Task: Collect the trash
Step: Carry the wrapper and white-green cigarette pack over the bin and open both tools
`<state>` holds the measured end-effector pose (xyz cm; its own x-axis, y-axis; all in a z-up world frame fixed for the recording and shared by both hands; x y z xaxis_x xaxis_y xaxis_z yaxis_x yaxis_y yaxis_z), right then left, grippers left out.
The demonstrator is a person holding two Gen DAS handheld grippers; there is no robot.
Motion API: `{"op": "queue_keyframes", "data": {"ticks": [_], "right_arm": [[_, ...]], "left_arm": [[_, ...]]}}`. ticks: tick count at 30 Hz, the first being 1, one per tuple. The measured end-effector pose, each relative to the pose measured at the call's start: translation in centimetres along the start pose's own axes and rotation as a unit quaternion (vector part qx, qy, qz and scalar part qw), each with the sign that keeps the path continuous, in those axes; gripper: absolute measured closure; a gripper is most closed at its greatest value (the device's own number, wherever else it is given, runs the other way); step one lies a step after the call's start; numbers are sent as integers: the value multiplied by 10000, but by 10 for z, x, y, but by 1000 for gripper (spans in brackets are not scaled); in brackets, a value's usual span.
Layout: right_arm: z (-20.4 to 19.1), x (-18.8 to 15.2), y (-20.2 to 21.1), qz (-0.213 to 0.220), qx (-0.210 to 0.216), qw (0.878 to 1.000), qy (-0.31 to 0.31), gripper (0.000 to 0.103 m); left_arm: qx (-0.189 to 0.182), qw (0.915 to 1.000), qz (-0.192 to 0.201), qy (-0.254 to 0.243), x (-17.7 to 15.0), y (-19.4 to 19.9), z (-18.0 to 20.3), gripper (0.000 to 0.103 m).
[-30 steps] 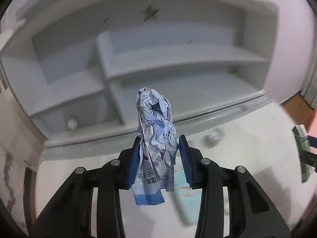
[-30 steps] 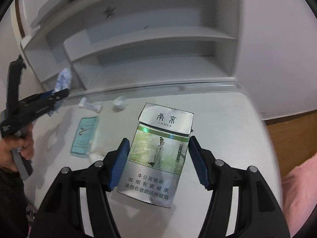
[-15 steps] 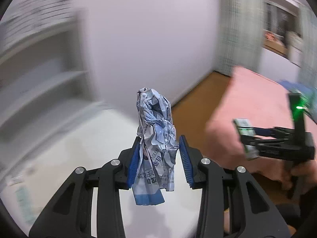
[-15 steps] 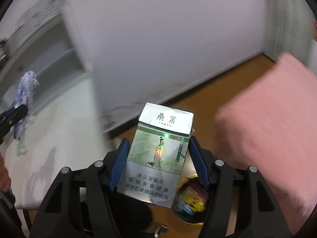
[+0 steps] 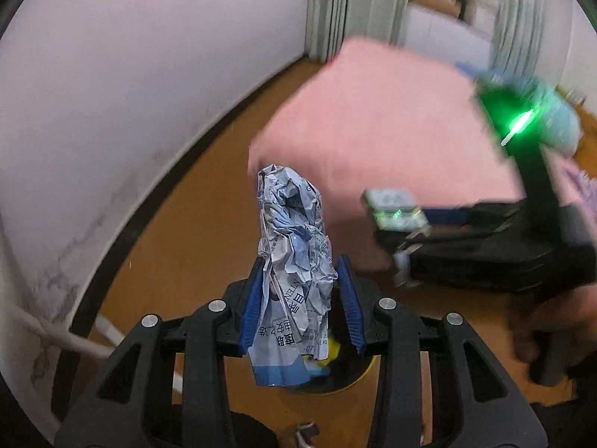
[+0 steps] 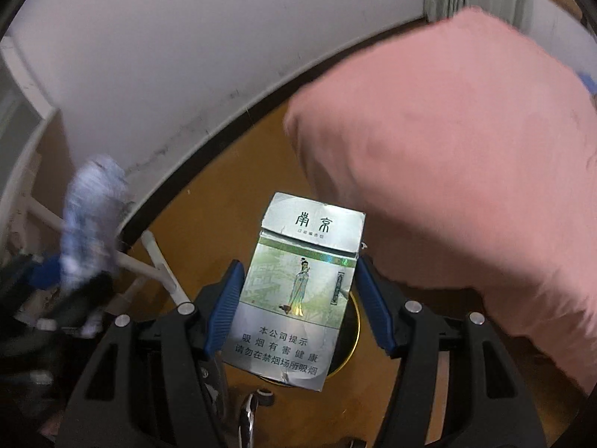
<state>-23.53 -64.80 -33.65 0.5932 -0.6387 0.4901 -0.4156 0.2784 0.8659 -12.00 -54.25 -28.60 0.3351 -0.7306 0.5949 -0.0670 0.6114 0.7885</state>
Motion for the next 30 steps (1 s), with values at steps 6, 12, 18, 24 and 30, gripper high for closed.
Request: {"op": "queue_keyframes", "data": {"ticks": [6, 12, 18, 24, 30], "right_arm": [[17, -34, -56, -774, 136, 9968, -114, 43], [7, -61, -85, -1322, 65, 9911, 163, 43], [4, -67, -96, -1462, 98, 9892, 39, 43], [-3, -81, -99, -1522, 123, 9882, 86, 42], [-3, -74, -97, -1457, 40, 9892, 180, 42]], "left_arm": [[-73, 9902, -1202, 711, -60, -84, -27, 65], [-159, 9840, -1431, 1050, -72, -100, -37, 65], [-176, 9844, -1454, 971, -77, -93, -18, 65], [-260, 9838, -1381, 1116, -73, -87, -23, 64], [-321, 9834, -1338, 1186, -73, -82, -26, 64]]}}
Point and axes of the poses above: each gripper's, at about its wrist camera, not at the fingertips, and y roughly against the way its jaws point, z to its right, x to its top, the point moved 9 cm from there along -y, roughly the way its jaws point, and after that the axes turned 10 degrees about y, right-handed, at the moved point
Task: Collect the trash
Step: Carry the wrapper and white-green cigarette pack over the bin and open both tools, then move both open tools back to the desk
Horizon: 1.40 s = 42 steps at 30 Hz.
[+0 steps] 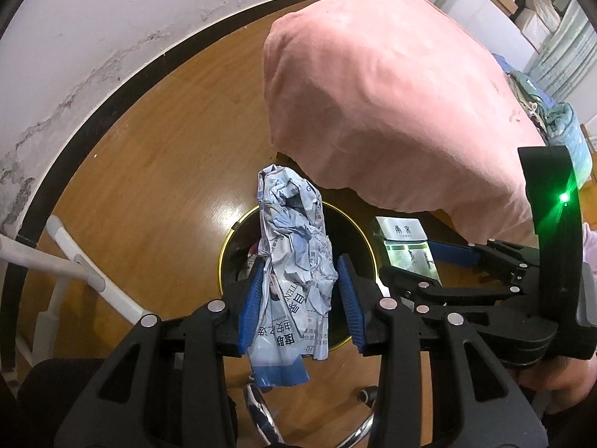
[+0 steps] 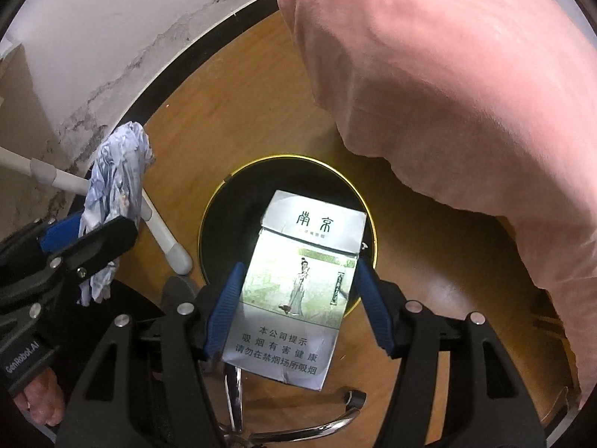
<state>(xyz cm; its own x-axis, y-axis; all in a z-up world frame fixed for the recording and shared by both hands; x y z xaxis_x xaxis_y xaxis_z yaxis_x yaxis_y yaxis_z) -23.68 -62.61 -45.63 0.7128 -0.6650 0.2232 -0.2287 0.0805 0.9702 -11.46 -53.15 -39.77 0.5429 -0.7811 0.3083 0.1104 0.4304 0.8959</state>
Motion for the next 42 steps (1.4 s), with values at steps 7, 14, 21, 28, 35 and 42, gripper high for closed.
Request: {"op": "queue_keyframes", "data": {"ticks": [7, 14, 21, 28, 35, 42], "right_arm": [[-2, -2, 1, 11, -3, 10000, 35, 41], [-4, 2, 4, 44, 33, 10000, 34, 33], [-3, 1, 5, 57, -31, 10000, -27, 32], [15, 2, 11, 120, -188, 9992, -328, 28], [29, 1, 19, 229, -291, 9978, -551, 28], [39, 9, 58, 580, -647, 9949, -508, 24]], "left_arm": [[-38, 10000, 30, -19, -1, 3, 0, 64], [-35, 10000, 17, -26, -2, 4, -1, 64], [-41, 10000, 4, -15, -1, 3, 0, 64], [-194, 9998, 24, -66, -2, 5, 6, 41], [-319, 9993, 95, -149, -3, 9, 14, 33], [-219, 9951, 559, -781, -4, 54, 45, 16]]}}
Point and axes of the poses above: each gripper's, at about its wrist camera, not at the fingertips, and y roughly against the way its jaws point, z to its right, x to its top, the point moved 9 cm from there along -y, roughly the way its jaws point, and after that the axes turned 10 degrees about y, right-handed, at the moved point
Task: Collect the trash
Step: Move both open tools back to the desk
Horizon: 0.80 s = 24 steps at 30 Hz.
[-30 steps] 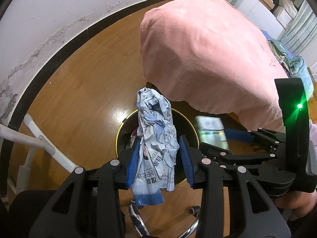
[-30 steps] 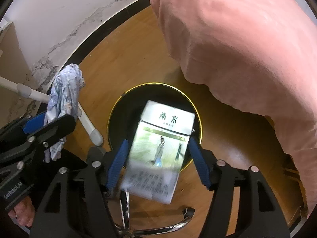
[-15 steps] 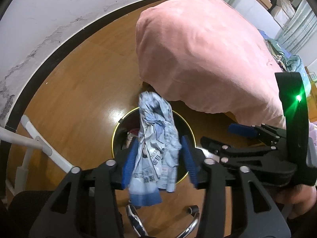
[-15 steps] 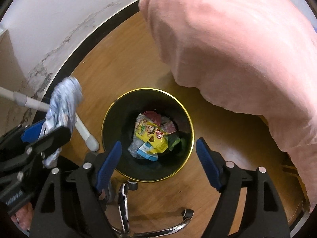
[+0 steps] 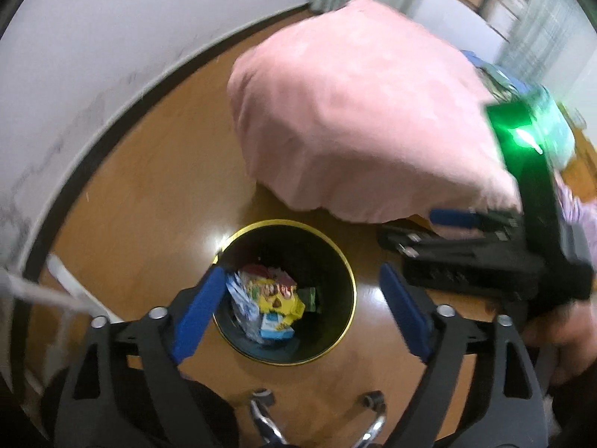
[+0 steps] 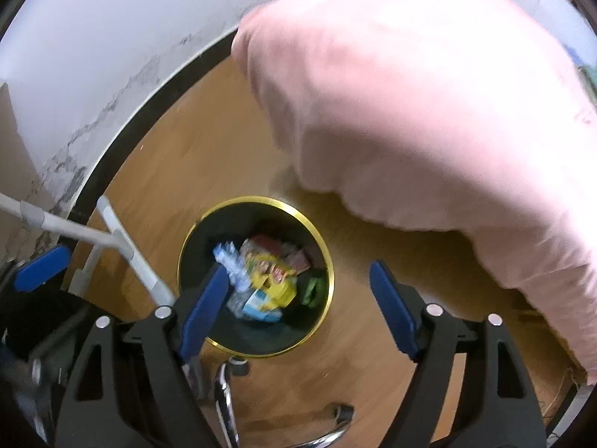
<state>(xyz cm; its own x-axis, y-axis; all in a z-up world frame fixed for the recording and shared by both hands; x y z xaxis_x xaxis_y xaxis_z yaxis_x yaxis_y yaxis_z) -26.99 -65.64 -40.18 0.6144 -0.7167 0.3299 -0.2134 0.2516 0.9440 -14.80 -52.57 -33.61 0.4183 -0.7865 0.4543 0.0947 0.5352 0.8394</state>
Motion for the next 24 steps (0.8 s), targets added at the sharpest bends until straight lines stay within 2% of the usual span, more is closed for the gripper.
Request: {"op": "queue_keyframes", "data": {"ticks": [1, 5, 7, 9, 12, 15, 16, 17, 18, 21, 23, 24], "right_arm": [[5, 6, 16, 167, -56, 9998, -70, 22], [16, 30, 81, 881, -271, 9957, -133, 15], [12, 41, 116, 1204, -261, 9923, -100, 15], [-4, 51, 152, 1533, -220, 9879, 36, 13], [-54, 69, 199, 1955, 31, 9793, 513, 13], [-132, 86, 237, 2265, 523, 9656, 1168, 13], [-171, 91, 249, 2342, 774, 9575, 1496, 13], [-198, 93, 255, 2375, 958, 9513, 1715, 12], [-228, 94, 261, 2403, 1168, 9437, 1948, 12], [-341, 89, 272, 2281, 1917, 9107, 2860, 11], [-420, 71, 275, 2129, 2342, 8798, 3546, 11], [-452, 61, 275, 2030, 2529, 8645, 3839, 11]], "left_arm": [[2, 9999, 93, -132, 2, 11, 8, 11], [-116, 9963, 624, -575, 11, 83, 42, 10], [-39, 9915, 1086, -719, 18, 134, 46, 7], [99, 9880, 1334, -777, 22, 173, 38, 7], [568, 9828, 1654, -593, 22, 235, -6, 7], [1241, 9755, 1814, -48, 14, 288, -80, 7], [1461, 9717, 1851, 168, 10, 305, -106, 7], [1893, 9613, 1926, 546, 0, 332, -149, 7], [2136, 9535, 1982, 765, -7, 349, -174, 7], [2875, 9211, 2120, 1548, -48, 409, -261, 7], [3223, 8988, 2162, 2036, -82, 443, -310, 7], [3324, 8912, 2154, 2212, -95, 454, -326, 7]]}}
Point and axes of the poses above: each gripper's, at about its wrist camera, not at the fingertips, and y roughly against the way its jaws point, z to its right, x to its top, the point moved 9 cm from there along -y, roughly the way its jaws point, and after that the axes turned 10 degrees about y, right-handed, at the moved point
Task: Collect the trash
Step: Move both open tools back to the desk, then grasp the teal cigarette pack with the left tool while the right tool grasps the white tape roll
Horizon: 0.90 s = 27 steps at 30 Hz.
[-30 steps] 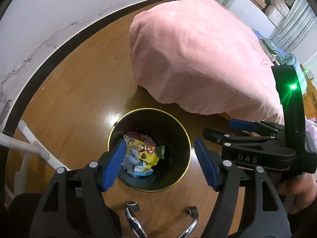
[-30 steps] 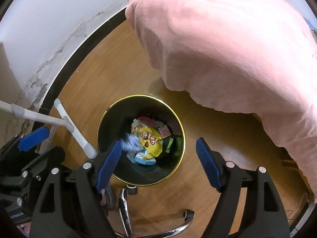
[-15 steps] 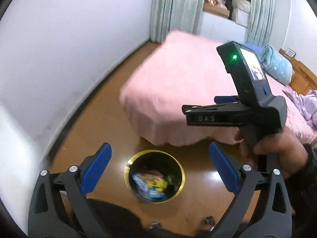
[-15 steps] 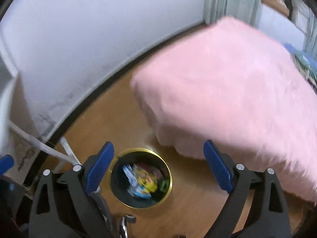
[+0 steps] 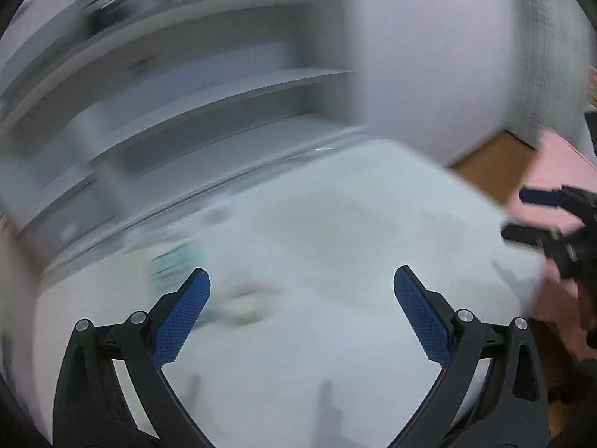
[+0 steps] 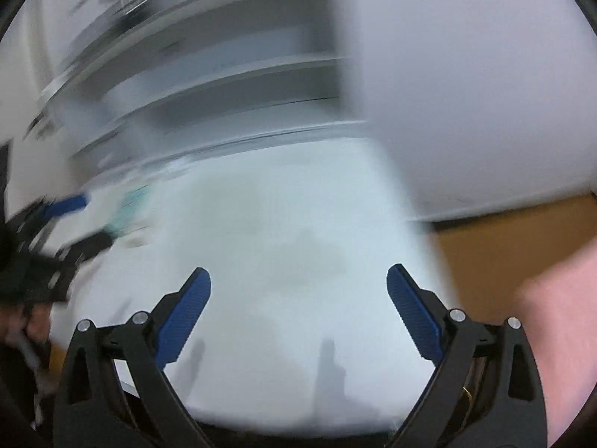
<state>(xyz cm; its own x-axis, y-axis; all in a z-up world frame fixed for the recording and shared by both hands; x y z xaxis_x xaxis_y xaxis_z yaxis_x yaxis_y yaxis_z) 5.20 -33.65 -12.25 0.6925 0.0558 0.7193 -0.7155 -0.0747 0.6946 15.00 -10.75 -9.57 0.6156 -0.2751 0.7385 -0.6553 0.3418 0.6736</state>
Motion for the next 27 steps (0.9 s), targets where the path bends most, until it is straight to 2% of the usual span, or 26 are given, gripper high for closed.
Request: {"op": "queue_keyframes", "data": {"ticks": [1, 4, 9, 13, 16, 18, 21, 22, 27], "right_arm": [[-29, 11, -19, -102, 264, 9992, 272, 11], [-104, 30, -67, -443, 752, 9914, 971, 11], [-172, 40, -114, -707, 962, 9784, 1688, 11], [-186, 44, -135, -852, 987, 9754, 1777, 11], [-193, 45, -141, -883, 869, 9727, 1964, 13], [-192, 46, -137, -850, 914, 9721, 1988, 17], [-193, 50, -136, -771, 969, 9720, 1999, 43], [-194, 52, -134, -736, 985, 9721, 1996, 58], [-196, 56, -139, -697, 987, 9727, 1982, 59]], "left_arm": [[182, 9997, -32, 179, -3, 0, -29, 7], [561, 9969, -153, 535, -15, -3, -84, 7], [703, 9915, -367, 1031, -37, -6, -149, 7], [693, 9900, -479, 1131, -46, -12, -163, 7], [656, 9895, -549, 1164, -51, -14, -155, 7], [642, 9891, -601, 1183, -53, -18, -155, 7], [583, 9887, -649, 1218, -53, -25, -154, 7], [560, 9887, -662, 1226, -53, -27, -153, 7], [496, 9896, -683, 1166, -45, -36, -143, 7]]}}
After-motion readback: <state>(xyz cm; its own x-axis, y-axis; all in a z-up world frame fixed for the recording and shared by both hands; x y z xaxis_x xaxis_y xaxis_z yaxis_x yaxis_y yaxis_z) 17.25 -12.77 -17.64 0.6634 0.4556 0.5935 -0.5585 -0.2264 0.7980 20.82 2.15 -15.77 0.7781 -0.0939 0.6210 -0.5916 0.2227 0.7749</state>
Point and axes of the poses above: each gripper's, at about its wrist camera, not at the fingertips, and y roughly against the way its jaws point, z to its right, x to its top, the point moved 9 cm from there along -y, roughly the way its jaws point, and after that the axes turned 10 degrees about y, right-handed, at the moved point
